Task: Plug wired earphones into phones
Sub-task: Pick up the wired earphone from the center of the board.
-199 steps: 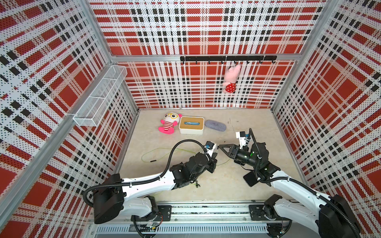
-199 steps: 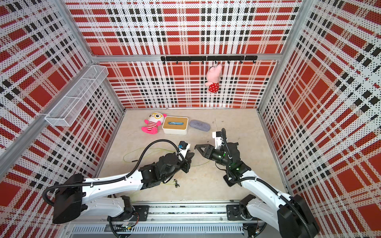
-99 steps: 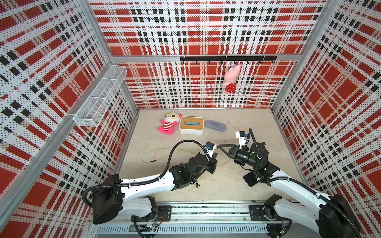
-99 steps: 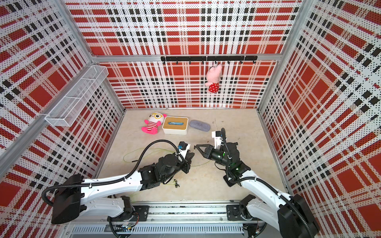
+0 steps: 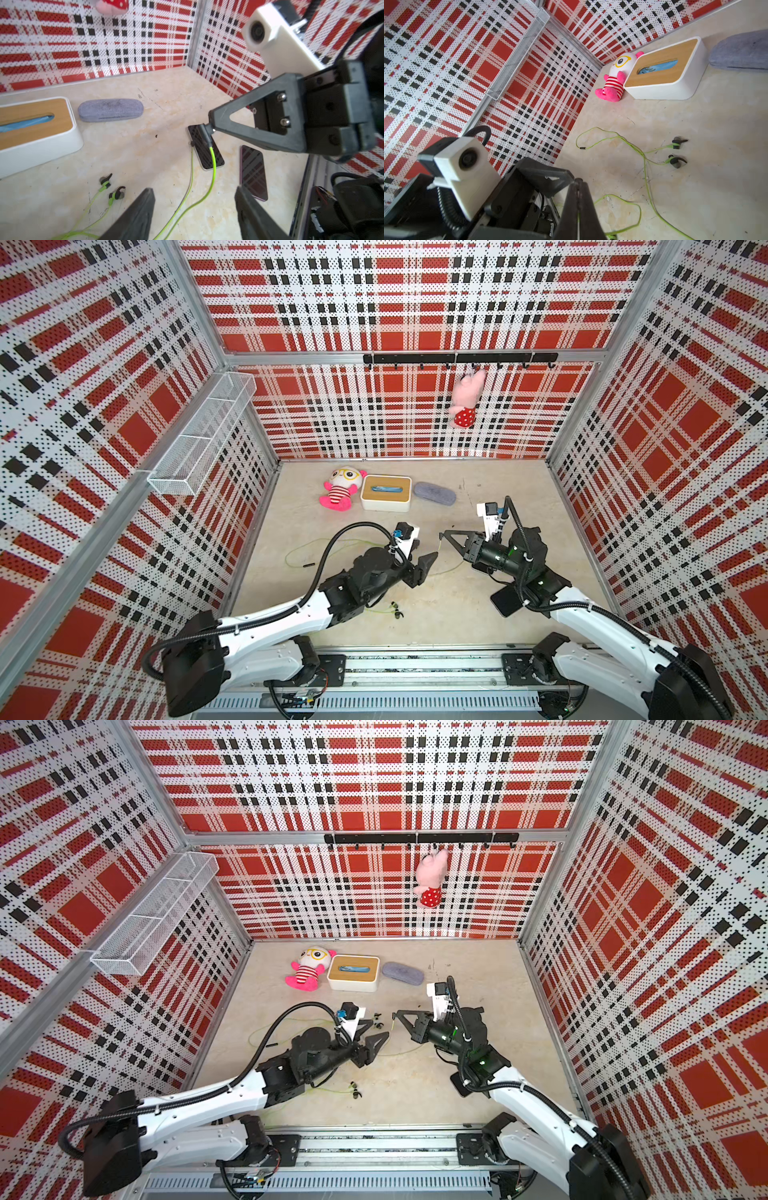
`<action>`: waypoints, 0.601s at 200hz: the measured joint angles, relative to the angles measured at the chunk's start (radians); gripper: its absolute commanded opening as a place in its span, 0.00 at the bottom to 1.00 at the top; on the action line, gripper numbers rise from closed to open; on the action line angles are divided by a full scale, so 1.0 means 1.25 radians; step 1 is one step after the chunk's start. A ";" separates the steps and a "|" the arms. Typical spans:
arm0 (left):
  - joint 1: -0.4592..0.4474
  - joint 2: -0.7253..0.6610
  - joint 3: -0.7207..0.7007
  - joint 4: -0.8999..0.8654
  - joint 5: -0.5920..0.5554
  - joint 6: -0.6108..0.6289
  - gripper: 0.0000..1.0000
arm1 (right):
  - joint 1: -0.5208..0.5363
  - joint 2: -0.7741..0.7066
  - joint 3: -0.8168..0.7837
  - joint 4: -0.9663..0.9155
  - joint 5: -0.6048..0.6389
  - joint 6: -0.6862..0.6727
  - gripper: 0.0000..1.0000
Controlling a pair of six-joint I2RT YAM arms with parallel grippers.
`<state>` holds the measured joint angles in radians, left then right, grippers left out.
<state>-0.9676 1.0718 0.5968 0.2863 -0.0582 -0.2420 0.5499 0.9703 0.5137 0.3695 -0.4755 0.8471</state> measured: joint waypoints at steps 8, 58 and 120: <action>0.012 -0.026 -0.005 0.010 0.043 0.005 0.61 | 0.000 -0.006 -0.001 0.010 -0.017 -0.021 0.00; 0.033 -0.102 -0.005 0.064 0.230 0.036 0.57 | 0.001 -0.097 -0.095 0.184 -0.110 -0.096 0.00; 0.042 -0.086 -0.004 0.109 0.347 0.032 0.41 | 0.014 -0.125 -0.114 0.320 -0.208 -0.100 0.00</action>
<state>-0.9150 0.9646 0.5919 0.4229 0.3756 -0.2024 0.5678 0.8139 0.3710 0.7689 -0.7349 0.7223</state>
